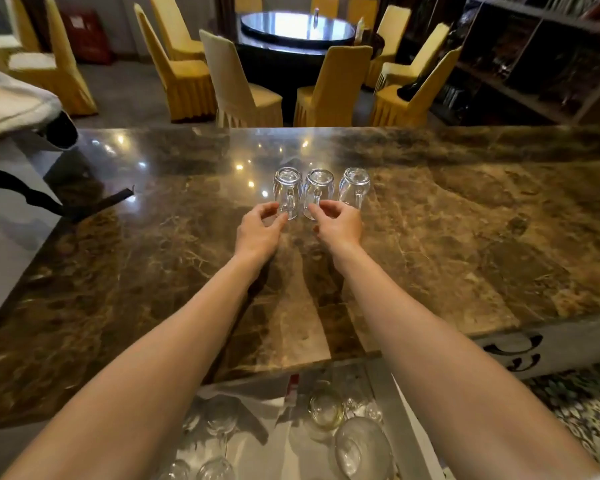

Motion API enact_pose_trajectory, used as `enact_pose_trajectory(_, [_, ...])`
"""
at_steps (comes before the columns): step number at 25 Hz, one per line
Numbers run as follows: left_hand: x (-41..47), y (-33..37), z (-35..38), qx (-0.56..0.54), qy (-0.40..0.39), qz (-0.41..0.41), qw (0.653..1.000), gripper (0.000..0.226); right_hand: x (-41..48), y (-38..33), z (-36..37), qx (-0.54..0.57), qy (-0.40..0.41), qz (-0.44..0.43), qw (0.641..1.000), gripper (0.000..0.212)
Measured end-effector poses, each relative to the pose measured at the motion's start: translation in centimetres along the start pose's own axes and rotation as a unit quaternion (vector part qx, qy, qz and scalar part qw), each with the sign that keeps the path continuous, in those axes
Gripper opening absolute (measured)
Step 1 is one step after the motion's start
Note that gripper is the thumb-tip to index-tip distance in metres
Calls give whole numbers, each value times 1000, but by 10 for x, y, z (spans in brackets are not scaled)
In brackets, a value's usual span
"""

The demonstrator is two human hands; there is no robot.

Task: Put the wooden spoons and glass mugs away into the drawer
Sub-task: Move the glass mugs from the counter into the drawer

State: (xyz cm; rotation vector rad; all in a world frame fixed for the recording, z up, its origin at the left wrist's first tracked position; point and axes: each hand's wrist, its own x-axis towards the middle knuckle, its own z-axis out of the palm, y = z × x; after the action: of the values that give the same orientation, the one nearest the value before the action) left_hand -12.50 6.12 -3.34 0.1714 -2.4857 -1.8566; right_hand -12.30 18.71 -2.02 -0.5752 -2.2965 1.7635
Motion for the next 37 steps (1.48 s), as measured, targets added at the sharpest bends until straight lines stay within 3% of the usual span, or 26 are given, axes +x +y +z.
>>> enact_pose_trajectory(3, [8, 2, 4, 21, -10, 22, 999, 34, 12, 0, 8, -21, 19, 11, 1000, 31])
enact_pose_trajectory(6, [14, 3, 7, 53, -17, 34, 998, 33, 19, 4, 13, -34, 27, 18, 999, 15])
enact_pose_trajectory(14, [23, 10, 8, 100, -30, 45, 994, 29, 23, 8, 14, -75, 29, -32, 996, 14])
enact_pose_trajectory(25, [0, 13, -21, 117, -43, 89, 988, 23, 1, 7, -4, -31, 4, -43, 999, 17])
enact_pose_trajectory(28, [-17, 19, -38, 91, -48, 113, 988, 24, -18, -3, -13, -7, -24, -68, 997, 8])
enact_pose_trajectory(37, [-143, 5, -107, 35, -47, 146, 988, 23, -137, 1, -65, 62, -197, -125, 970, 15])
